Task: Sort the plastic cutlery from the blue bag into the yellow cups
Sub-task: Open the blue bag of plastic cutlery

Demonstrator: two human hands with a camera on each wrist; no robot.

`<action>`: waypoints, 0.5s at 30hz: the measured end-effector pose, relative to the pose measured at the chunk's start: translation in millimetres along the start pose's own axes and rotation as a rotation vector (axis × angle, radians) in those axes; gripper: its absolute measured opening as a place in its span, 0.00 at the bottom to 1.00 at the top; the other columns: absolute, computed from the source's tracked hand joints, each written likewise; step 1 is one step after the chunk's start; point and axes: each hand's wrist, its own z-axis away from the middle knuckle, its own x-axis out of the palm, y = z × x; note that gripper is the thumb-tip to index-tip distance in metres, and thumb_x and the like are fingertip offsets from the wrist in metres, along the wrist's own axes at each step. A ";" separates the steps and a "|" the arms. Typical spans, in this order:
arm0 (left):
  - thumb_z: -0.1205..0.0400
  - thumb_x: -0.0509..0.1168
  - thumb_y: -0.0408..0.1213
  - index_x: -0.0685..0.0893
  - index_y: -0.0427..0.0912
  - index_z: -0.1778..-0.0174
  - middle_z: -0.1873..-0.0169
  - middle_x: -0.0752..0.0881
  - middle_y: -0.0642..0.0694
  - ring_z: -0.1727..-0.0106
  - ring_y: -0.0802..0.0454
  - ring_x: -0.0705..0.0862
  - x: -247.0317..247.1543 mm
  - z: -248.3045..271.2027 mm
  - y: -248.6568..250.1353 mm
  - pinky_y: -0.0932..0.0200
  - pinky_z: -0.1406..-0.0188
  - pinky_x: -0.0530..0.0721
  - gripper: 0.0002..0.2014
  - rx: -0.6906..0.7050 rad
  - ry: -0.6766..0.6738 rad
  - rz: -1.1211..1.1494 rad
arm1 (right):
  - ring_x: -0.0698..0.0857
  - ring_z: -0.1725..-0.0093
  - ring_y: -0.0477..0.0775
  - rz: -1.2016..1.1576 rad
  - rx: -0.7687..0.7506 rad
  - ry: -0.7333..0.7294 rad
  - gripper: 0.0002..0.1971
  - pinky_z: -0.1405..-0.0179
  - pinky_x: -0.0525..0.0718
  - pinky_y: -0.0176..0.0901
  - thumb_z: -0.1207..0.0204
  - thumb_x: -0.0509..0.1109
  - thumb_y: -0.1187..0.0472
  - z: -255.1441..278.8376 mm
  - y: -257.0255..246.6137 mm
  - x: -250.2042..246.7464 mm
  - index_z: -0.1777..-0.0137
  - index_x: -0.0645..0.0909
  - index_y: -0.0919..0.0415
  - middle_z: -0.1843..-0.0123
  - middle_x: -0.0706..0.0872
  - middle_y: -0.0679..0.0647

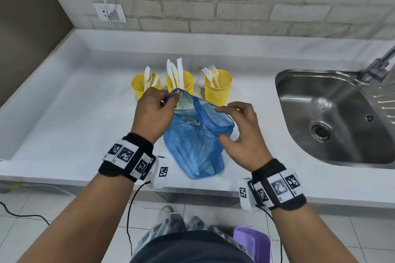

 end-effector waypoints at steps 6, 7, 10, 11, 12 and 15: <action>0.16 0.62 0.29 0.83 0.29 0.57 0.60 0.88 0.40 0.57 0.55 0.85 -19.6 3.8 37.1 0.65 0.52 0.80 0.08 -0.009 -0.184 0.351 | 0.73 0.29 0.62 0.148 -0.103 -0.180 0.17 0.28 0.74 0.57 0.30 0.64 0.50 4.6 -7.5 11.4 0.51 0.91 0.54 0.28 0.79 0.54; 0.16 0.64 0.29 0.79 0.31 0.56 0.60 0.86 0.40 0.59 0.55 0.86 -21.9 3.1 38.9 0.65 0.54 0.81 0.05 -0.012 -0.214 0.422 | 0.77 0.30 0.61 0.064 -0.161 -0.123 0.13 0.30 0.76 0.56 0.30 0.65 0.54 6.8 -10.3 10.1 0.57 0.90 0.57 0.30 0.81 0.53; 0.19 0.72 0.32 0.70 0.44 0.49 0.62 0.80 0.42 0.64 0.54 0.81 -21.7 -1.2 27.5 0.61 0.56 0.82 0.15 0.046 -0.199 0.368 | 0.86 0.40 0.59 -0.166 -0.230 0.018 0.07 0.37 0.82 0.52 0.28 0.69 0.67 13.4 -18.3 2.3 0.65 0.86 0.63 0.35 0.87 0.54; 0.20 0.75 0.32 0.69 0.44 0.46 0.63 0.78 0.44 0.66 0.56 0.78 -20.5 -1.5 21.8 0.62 0.58 0.80 0.19 0.070 -0.171 0.275 | 0.87 0.41 0.60 -0.239 -0.213 0.029 0.07 0.38 0.83 0.52 0.28 0.69 0.69 15.1 -19.5 -0.9 0.67 0.85 0.64 0.38 0.88 0.56; 0.22 0.77 0.31 0.67 0.44 0.44 0.64 0.77 0.44 0.67 0.58 0.75 -19.2 -1.9 16.7 0.65 0.61 0.78 0.23 0.099 -0.147 0.179 | 0.88 0.43 0.61 -0.320 -0.180 0.023 0.07 0.39 0.84 0.53 0.29 0.68 0.70 16.0 -20.8 -4.5 0.67 0.84 0.63 0.43 0.89 0.58; 0.31 0.84 0.38 0.67 0.46 0.38 0.64 0.76 0.47 0.68 0.59 0.75 -16.9 -2.1 7.6 0.65 0.68 0.74 0.34 0.176 -0.168 -0.073 | 0.87 0.56 0.64 -0.524 -0.015 -0.028 0.08 0.50 0.83 0.49 0.33 0.63 0.69 20.1 -25.4 -14.7 0.70 0.81 0.62 0.64 0.87 0.56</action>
